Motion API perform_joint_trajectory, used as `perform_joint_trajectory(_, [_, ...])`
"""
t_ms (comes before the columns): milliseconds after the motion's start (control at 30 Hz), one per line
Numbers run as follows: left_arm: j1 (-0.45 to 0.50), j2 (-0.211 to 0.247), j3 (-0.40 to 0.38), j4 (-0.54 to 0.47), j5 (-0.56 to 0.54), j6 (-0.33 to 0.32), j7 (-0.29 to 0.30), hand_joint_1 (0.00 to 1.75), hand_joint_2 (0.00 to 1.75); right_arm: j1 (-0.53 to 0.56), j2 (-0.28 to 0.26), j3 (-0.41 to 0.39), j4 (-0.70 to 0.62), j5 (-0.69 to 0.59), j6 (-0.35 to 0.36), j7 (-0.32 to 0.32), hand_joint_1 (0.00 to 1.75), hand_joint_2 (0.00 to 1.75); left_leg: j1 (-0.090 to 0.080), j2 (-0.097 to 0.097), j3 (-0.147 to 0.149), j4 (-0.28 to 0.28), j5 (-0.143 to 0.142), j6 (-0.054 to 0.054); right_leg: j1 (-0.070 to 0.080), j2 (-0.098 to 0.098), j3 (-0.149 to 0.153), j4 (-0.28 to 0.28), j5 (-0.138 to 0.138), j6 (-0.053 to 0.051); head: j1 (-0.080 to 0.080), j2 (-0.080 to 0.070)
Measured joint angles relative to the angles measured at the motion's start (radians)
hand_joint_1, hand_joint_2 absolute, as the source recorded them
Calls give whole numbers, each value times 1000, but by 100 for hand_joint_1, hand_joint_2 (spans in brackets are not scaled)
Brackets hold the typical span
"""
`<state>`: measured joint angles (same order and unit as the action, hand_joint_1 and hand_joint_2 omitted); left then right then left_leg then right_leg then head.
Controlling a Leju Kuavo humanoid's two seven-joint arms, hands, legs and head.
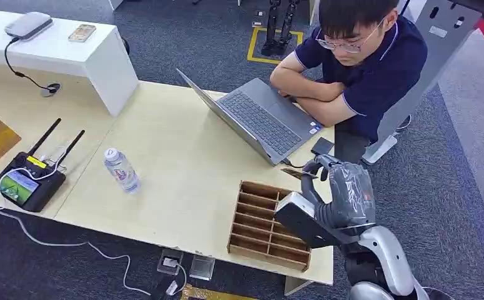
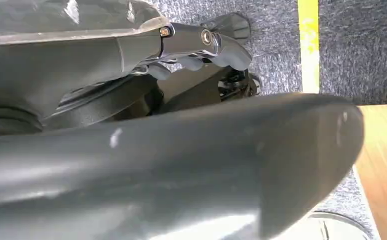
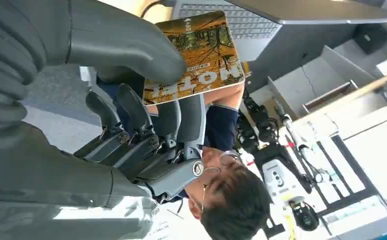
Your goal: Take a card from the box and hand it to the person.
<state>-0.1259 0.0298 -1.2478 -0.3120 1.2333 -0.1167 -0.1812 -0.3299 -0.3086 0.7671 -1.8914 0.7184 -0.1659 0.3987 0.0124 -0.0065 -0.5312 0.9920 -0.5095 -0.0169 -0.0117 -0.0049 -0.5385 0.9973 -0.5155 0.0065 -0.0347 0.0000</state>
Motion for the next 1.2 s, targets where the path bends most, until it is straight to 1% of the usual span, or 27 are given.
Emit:
perform_joint_trajectory(133, [-1,0,0,0,0,0,3,0,0,-14,1,7,15,-8,-11,-17,152,175,0,0,0,0,0,0,0,0,0,0,0,0,0,0])
perform_joint_trajectory(367, [-1,0,0,0,0,0,7,0,0,-33,12,25,80,-39,-34,-26,152,175,0,0,0,0,0,0,0,-1,0,0,0,0,0,0])
perform_joint_trajectory(767, [-2,0,0,0,3,0,7,0,0,-49,34,34,148,-39,-36,-28,152,175,0,0,0,0,0,0,0,-1,0,0,0,0,0,0])
perform_joint_trajectory(1200, [-1,0,0,0,6,0,7,0,0,-57,47,34,185,-38,-41,-32,152,175,0,0,0,0,0,0,0,-1,0,0,0,0,0,0])
